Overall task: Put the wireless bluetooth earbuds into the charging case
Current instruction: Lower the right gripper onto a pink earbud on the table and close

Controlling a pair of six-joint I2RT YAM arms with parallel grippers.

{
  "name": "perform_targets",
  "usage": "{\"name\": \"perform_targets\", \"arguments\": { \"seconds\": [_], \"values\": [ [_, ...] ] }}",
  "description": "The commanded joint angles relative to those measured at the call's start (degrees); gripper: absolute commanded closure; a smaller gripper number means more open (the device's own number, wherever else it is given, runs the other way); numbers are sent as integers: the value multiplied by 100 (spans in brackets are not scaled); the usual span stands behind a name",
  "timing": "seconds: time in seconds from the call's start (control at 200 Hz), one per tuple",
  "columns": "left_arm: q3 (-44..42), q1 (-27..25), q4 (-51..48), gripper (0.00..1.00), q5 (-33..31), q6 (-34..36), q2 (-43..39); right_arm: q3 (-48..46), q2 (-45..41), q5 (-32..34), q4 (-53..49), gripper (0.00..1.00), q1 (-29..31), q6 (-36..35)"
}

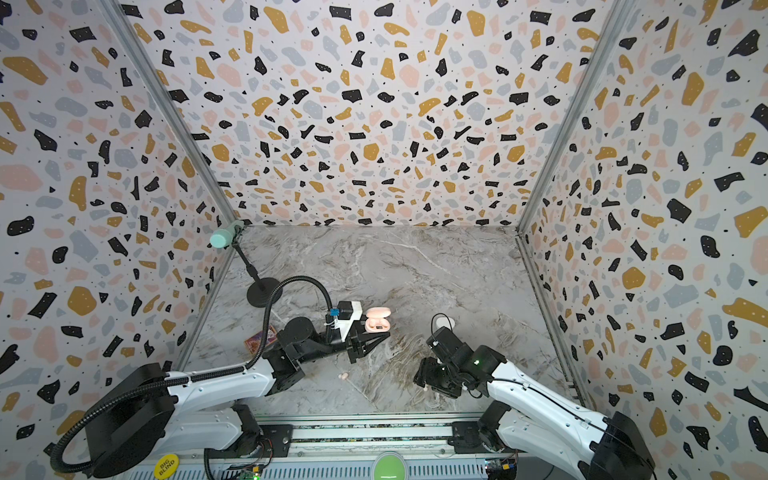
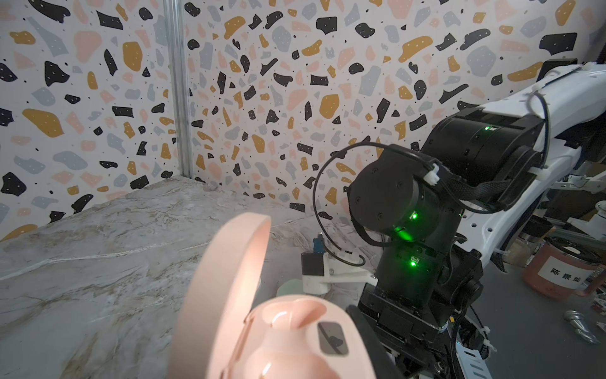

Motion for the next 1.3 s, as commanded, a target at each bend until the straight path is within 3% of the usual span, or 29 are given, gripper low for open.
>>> {"name": "perform_targets", "arguments": {
  "seconds": [0.0, 0.476, 1.292],
  "values": [
    [-88, 32, 168, 92, -59, 129, -162, -72, 23, 476, 153, 38, 117, 788],
    [-192, 33, 75, 92, -124, 228, -313, -200, 736, 696, 519, 49, 193, 1259],
    [-296, 36, 119, 93, -202, 252, -370, 73, 1772, 604, 464, 66, 186, 753]
  ]
}}
